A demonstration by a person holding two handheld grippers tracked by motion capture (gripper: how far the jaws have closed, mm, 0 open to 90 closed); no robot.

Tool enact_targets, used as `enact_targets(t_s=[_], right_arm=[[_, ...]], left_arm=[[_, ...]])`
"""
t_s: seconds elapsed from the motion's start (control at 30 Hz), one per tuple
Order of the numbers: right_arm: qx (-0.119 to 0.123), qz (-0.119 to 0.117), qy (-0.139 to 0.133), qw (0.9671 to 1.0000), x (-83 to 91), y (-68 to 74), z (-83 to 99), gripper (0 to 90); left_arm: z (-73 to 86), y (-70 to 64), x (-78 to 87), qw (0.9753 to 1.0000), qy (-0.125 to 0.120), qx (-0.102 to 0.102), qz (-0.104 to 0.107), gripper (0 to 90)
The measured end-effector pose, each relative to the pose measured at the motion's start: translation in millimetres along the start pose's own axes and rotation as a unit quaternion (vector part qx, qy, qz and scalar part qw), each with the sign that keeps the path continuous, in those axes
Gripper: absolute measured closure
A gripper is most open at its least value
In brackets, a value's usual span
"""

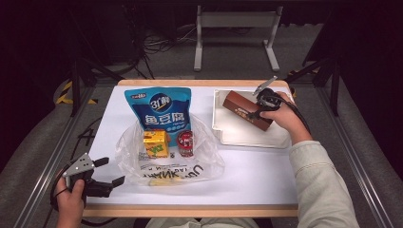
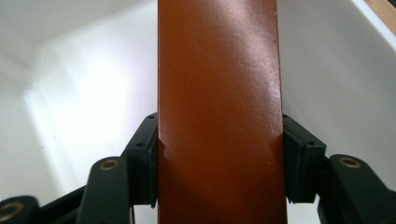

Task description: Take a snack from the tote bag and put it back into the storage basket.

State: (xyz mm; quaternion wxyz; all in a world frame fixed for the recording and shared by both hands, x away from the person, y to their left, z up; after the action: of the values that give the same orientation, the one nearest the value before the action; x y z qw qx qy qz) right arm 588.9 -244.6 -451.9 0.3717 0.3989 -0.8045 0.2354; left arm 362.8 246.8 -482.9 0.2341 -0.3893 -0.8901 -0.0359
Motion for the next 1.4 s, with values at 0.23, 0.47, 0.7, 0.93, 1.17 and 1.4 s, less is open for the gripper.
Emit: enact_targets(t_s=[0.23,0.47,0.7,0.93,1.17,1.4], right_arm=[[-0.001,-0.001,0.011,0.9999,-3.8,-0.4,3.3,41.5],[0.000,-0.001,0.015,0.9999,-7.1,0.2,3.6,41.5],[-0.004,0.005,0.024,0.9997,-11.6,-1.0,7.3,39.7],[-0.008,0.013,0.014,0.9998,-8.3,-2.4,5.8,36.6],[-0.004,0.024,-0.018,0.9995,5.7,-0.4,-2.7,39.0],[-0.004,0.028,-0.059,0.9979,24.0,7.6,-10.3,44.8]], left_arm=[[0.3,-0.8,-0.8,1.0000,0.001,0.000,0.003,2.1],[0.8,-1.2,-0.7,1.0000,0.003,0.000,0.005,2.0],[1.0,-1.1,-0.6,1.0000,0.003,0.000,0.005,2.1],[1.1,-0.7,-0.5,1.0000,0.004,0.000,0.004,2.1],[0.4,0.0,-1.5,1.0000,0.003,-0.002,0.003,2.0],[-1.0,0.2,-4.4,1.0000,0.004,-0.003,0.005,2.1]])
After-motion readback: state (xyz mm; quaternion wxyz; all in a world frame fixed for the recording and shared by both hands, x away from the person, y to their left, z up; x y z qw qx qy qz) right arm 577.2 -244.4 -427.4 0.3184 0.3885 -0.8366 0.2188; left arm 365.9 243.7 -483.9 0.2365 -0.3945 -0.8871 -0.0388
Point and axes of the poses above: each handheld gripper's, and its own axes: x roughly backward along the jaws, z roughly out of its underside, y roughly to its left, the point moved 9 cm from there along -x, roughly forward along the jaws, and after that the axes turned 6 degrees about -y, right-handed, at the moved point
